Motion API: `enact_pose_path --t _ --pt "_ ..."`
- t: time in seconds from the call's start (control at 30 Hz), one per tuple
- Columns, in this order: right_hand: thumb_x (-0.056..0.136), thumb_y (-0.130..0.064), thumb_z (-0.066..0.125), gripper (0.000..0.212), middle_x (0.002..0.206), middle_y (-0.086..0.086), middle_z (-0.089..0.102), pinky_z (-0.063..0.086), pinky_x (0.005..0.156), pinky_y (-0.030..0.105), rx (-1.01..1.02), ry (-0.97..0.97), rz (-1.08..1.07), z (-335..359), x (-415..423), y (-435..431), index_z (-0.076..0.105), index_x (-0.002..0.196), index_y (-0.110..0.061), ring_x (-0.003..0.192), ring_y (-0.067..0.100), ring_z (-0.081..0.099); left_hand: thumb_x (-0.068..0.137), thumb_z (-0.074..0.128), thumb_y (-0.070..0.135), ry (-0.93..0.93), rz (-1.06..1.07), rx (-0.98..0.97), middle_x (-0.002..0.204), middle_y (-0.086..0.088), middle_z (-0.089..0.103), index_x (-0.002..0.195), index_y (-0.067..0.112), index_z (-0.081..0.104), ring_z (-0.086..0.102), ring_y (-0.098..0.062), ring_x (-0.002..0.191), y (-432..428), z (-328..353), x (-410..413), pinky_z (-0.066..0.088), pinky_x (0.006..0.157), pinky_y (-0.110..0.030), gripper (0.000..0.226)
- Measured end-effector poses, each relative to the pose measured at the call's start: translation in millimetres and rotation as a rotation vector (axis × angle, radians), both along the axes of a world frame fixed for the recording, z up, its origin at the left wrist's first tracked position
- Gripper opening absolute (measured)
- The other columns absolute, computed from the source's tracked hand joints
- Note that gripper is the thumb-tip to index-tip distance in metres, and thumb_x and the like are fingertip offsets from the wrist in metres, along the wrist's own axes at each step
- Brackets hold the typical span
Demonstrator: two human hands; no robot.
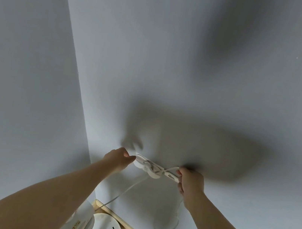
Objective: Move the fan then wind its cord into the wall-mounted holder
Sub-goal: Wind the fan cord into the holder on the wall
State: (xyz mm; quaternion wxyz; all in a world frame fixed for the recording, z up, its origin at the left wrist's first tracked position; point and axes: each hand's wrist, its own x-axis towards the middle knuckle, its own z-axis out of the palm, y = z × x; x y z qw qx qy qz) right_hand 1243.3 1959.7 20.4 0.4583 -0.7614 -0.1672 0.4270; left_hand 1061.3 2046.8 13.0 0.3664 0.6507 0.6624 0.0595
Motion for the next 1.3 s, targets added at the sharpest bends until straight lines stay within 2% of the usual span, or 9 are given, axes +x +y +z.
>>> enact_pose_path --t 0.17,0.43,0.57,0.63,0.8,0.97,1.1,1.2,1.3 --pt "0.087 -0.004 0.041 0.032 0.046 0.003 0.052 0.029 0.045 0.022 0.019 0.085 0.02 20 -11 11 0.055 0.058 -0.009 0.042 0.018 0.051 0.09 0.058 0.035 -0.116 0.057 0.003 0.128 -0.008 0.057 0.12 0.014 0.056 0.056 -0.025 0.113 5 6 -12 0.042 0.092 -0.029 0.037" --pt "0.092 -0.006 0.045 0.034 0.055 0.003 0.046 0.033 0.048 0.021 -0.139 0.061 0.326 47 -1 8 0.054 0.06 -0.008 0.049 0.013 0.039 0.088 0.06 0.029 -0.13 0.119 0.122 0.119 -0.011 0.061 0.115 0.013 0.059 0.054 -0.022 0.085 8 14 -33 0.039 0.074 -0.024 0.032" --pt "0.092 -0.011 0.056 0.024 0.064 0.002 0.053 0.042 0.057 0.022 -0.094 0.18 0.343 55 -7 18 0.06 0.068 -0.008 0.056 0.011 0.044 0.088 0.054 0.029 0.047 0.113 0.257 0.12 -0.006 0.059 0.112 0.02 0.061 0.055 -0.023 0.106 3 13 -24 0.043 0.089 -0.03 0.027" --pt "0.091 -0.014 0.057 0.024 0.062 -0.001 0.052 0.037 0.055 0.018 -0.13 0.181 0.407 55 -14 22 0.063 0.068 -0.01 0.055 0.008 0.039 0.089 0.051 0.028 0.148 0.086 0.385 0.12 -0.003 0.058 0.112 0.023 0.062 0.05 -0.023 0.117 0 15 -21 0.039 0.097 -0.033 0.026" --pt "0.092 -0.001 0.053 0.026 0.062 0.006 0.048 0.045 0.031 0.014 -0.039 0.457 0.238 54 -32 32 0.056 0.066 -0.001 0.053 0.012 0.045 0.09 0.056 0.019 -0.156 -0.118 0.458 0.089 0.006 0.053 0.101 0.017 0.069 0.058 -0.016 0.096 -7 24 -17 0.039 0.08 -0.018 0.017" --pt "0.09 -0.006 0.055 0.018 0.069 0.007 0.062 0.052 0.042 0.022 -0.056 0.415 0.26 53 -50 46 0.06 0.073 -0.004 0.051 0.012 0.059 0.093 0.055 0.024 -0.334 -0.265 0.363 0.102 0.004 0.064 0.112 0.013 0.065 0.058 -0.01 0.092 -17 35 -6 0.042 0.076 -0.011 0.024" --pt "0.085 -0.016 0.056 0.01 0.071 -0.004 0.062 0.04 0.06 0.021 -0.123 0.304 0.351 49 -59 49 0.064 0.079 -0.016 0.063 0.011 0.047 0.091 0.057 0.019 -0.41 -0.131 0.23 0.093 -0.004 0.074 0.11 0.016 0.063 0.069 -0.02 0.093 -11 35 -7 0.052 0.082 -0.027 0.021" --pt "0.081 -0.018 0.063 0.004 0.068 -0.003 0.054 0.038 0.059 0.022 -0.138 0.246 0.404 43 -58 48 0.061 0.078 -0.017 0.059 0.012 0.042 0.093 0.053 0.017 -0.31 -0.138 0.294 0.084 0.0 0.069 0.107 0.015 0.066 0.066 -0.016 0.082 -6 39 -8 0.047 0.07 -0.017 0.019" --pt "0.081 -0.018 0.064 0.011 0.066 -0.003 0.053 0.036 0.055 0.022 -0.152 0.226 0.374 38 -51 46 0.059 0.072 -0.014 0.055 0.012 0.041 0.096 0.048 0.018 0.038 -0.314 0.55 0.108 -0.004 0.069 0.111 0.013 0.067 0.063 -0.022 0.099 10 36 -19 0.046 0.084 -0.025 0.024"
